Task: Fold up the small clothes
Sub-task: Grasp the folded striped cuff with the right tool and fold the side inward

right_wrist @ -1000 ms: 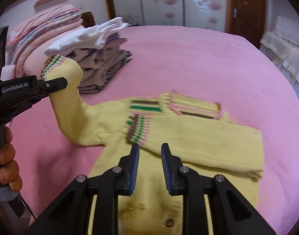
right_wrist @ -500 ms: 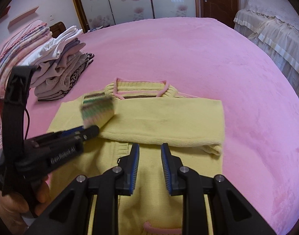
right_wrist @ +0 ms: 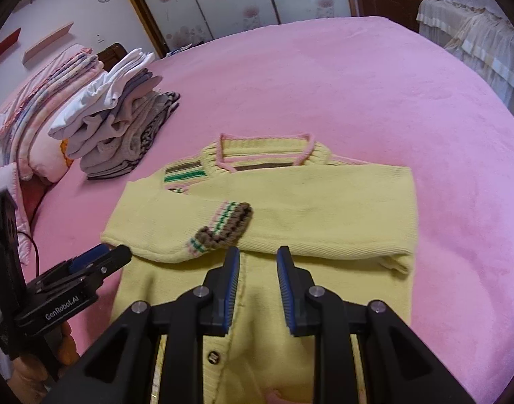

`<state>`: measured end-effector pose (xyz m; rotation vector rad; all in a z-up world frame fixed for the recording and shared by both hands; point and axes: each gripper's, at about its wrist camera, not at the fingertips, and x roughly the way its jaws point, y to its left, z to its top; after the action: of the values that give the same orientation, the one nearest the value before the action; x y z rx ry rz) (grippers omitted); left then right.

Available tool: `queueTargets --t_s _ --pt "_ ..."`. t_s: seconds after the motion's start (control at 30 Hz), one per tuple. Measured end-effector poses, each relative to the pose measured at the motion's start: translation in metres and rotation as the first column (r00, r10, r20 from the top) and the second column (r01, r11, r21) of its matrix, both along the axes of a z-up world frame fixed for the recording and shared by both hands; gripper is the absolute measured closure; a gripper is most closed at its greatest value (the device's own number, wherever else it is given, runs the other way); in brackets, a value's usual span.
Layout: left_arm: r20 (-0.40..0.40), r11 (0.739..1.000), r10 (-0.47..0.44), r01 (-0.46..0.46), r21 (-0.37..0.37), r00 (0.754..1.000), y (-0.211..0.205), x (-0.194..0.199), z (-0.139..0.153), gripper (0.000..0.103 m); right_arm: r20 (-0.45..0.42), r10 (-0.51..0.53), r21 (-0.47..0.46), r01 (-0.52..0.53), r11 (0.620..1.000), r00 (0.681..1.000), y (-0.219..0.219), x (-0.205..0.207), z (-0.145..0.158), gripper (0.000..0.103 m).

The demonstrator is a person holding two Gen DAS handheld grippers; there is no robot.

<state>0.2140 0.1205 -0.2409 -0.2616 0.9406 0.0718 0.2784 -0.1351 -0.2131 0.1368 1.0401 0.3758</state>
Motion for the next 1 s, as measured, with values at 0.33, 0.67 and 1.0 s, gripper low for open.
queueTargets --t_s 0.33,0.67,1.0 --pt "-0.074 0.992 0.111 -0.114 -0.05 0.991 0.052 0.008 -0.039 0.042 -0.148 -0.016 0.121 0.034 0.992 0.989 0.016 0.047 -0.034 0.068" --pt "-0.065 0.99 0.1 -0.106 -0.092 0.993 0.048 0.024 -0.043 0.042 -0.138 0.066 0.166 -0.043 0.985 0.988 0.036 0.052 -0.034 0.096" --pt "-0.054 0.98 0.128 -0.134 -0.149 0.99 0.044 0.042 -0.041 0.042 0.159 0.07 0.085 -0.084 0.993 0.985 0.045 0.06 0.072 0.096"
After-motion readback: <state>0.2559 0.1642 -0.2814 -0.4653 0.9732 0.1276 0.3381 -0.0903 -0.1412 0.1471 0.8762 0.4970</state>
